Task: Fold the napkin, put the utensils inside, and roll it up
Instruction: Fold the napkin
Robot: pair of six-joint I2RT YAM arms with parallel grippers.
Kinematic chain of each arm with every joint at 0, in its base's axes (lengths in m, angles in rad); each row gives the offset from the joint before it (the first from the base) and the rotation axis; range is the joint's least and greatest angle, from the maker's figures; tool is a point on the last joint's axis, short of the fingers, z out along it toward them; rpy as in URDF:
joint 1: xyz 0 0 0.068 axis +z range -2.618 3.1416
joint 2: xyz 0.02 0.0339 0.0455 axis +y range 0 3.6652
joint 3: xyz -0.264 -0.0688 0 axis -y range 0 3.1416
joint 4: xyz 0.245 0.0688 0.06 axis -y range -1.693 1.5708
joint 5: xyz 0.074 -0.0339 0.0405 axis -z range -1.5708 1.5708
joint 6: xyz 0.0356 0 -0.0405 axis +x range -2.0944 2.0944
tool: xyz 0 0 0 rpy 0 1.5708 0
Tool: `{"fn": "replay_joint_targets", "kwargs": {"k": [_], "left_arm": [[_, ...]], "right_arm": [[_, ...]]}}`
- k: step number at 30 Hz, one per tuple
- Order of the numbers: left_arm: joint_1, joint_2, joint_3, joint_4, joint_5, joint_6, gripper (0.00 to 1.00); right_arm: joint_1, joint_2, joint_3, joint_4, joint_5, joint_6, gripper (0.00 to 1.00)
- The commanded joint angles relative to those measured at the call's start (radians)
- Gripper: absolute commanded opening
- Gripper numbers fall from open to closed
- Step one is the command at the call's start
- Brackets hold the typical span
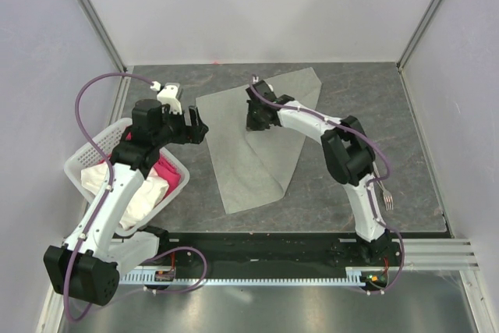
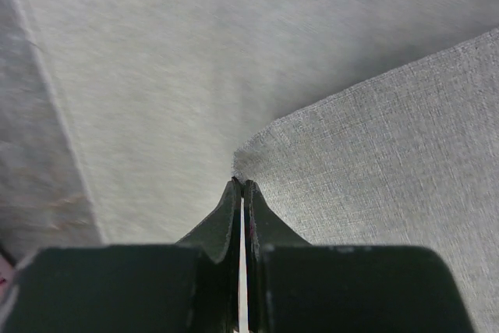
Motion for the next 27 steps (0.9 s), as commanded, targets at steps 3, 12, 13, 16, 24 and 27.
{"fn": "replay_joint_targets", "kwargs": {"k": [3,12,13,16,24,27], "left_arm": [[0.003,-0.005,-0.010,0.015,-0.043,-0.013,0.89],[0.003,0.004,-0.013,0.013,-0.039,-0.018,0.89],[0.003,0.005,-0.013,0.015,-0.039,-0.016,0.89],[0.003,0.005,-0.013,0.015,-0.043,-0.016,0.89],[0.003,0.010,-0.013,0.015,-0.048,-0.014,0.89],[0.003,0.011,-0.013,0.013,-0.051,-0.013,0.89]], "right_arm": [[0.021,0.120,0.165,0.194,-0.107,0.142,0.00],[0.033,0.270,0.246,0.512,-0.217,0.298,0.00],[0.033,0.278,0.252,0.537,-0.220,0.320,0.00],[0.036,0.312,0.285,0.601,-0.211,0.352,0.00],[0.036,0.409,0.421,0.670,-0.181,0.421,0.00],[0.038,0.445,0.467,0.673,-0.173,0.435,0.00]]}}
